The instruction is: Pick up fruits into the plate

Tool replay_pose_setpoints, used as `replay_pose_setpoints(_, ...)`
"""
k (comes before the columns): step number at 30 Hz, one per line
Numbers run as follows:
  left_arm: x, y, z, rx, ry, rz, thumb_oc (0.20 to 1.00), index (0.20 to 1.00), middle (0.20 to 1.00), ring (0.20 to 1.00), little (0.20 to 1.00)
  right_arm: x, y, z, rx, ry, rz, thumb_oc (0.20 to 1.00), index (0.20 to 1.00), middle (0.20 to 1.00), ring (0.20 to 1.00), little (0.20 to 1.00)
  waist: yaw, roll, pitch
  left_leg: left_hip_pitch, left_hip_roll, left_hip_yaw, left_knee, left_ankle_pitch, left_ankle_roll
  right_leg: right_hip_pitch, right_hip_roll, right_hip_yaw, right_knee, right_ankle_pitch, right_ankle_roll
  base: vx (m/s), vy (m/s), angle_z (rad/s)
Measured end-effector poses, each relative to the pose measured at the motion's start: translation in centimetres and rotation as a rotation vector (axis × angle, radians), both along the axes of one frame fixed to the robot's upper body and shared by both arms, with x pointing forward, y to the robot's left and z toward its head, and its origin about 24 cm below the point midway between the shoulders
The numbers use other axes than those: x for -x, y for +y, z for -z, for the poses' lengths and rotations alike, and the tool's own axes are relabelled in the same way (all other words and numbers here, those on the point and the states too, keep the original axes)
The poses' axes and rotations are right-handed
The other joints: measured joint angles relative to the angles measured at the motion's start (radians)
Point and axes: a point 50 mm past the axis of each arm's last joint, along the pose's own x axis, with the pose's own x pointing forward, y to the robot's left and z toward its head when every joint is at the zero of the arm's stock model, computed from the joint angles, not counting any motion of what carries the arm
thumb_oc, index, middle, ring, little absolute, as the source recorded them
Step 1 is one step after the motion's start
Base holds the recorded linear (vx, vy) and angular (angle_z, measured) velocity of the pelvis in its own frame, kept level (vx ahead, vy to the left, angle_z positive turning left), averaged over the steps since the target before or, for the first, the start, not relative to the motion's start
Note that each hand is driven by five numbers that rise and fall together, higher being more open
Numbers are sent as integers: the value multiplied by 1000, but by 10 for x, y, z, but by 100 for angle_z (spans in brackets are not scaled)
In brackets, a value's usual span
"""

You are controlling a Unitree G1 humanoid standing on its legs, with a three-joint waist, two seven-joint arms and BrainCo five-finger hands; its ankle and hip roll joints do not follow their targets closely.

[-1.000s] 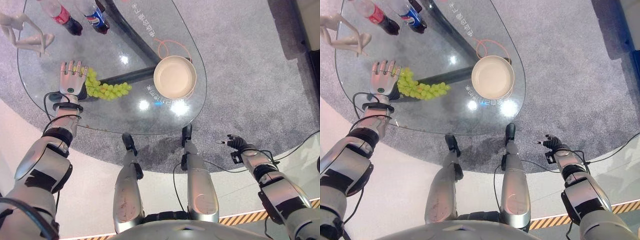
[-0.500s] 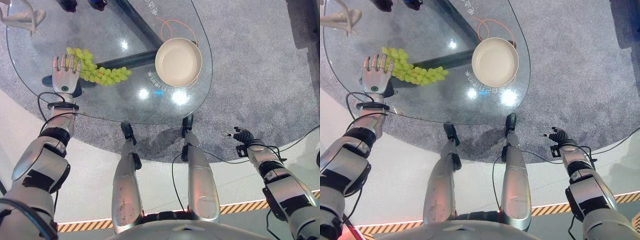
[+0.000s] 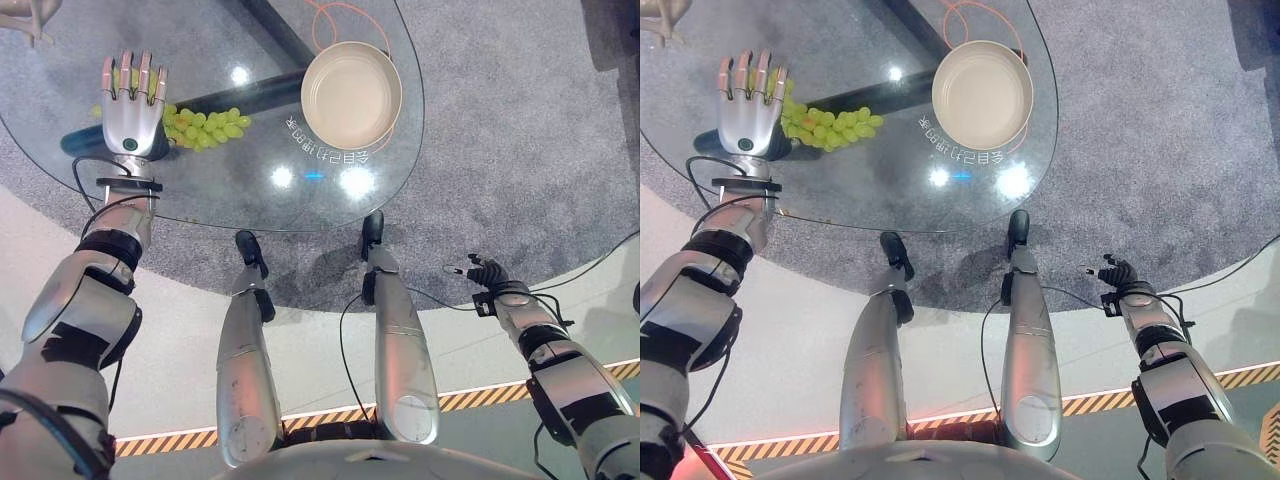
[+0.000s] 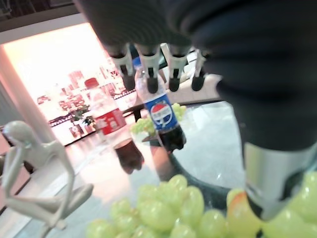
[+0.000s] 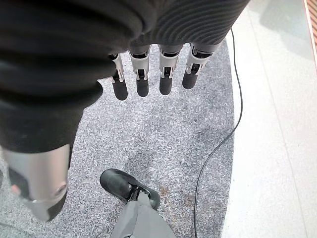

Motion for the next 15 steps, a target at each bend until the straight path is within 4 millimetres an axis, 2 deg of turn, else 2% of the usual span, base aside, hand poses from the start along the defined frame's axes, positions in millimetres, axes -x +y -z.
replay_pose_setpoints(5,-5,-4,-14,-7,8,-5,1000,1000,1000,1000,1000,-4,4,-4,-2,-28,-19,1000,1000,1000,1000,1000,-11,-6,3,-14,0,7,9,-5,4,-17,0,7,6,6,-2,3,22,-3)
replay_pose_setpoints(10,-8,7,-11,58,103,-79,1000,1000,1000,1000,1000,-7,6,-8,2,-59,-26,1000,1000,1000,1000,1000,-32,-10,5,-38,10,12,93,-58,8,-29,0,22,43,-4,4,16,49,-7)
replay_pose_setpoints(15,-12,9,-11,71,200,-120,1000,1000,1000,1000,1000,-7,5,-7,4,-58,-25,1000,1000,1000,1000,1000,-41,-10,4,-78,11,8,141,-76,12,-61,-2,32,69,-11,4,0,0,0)
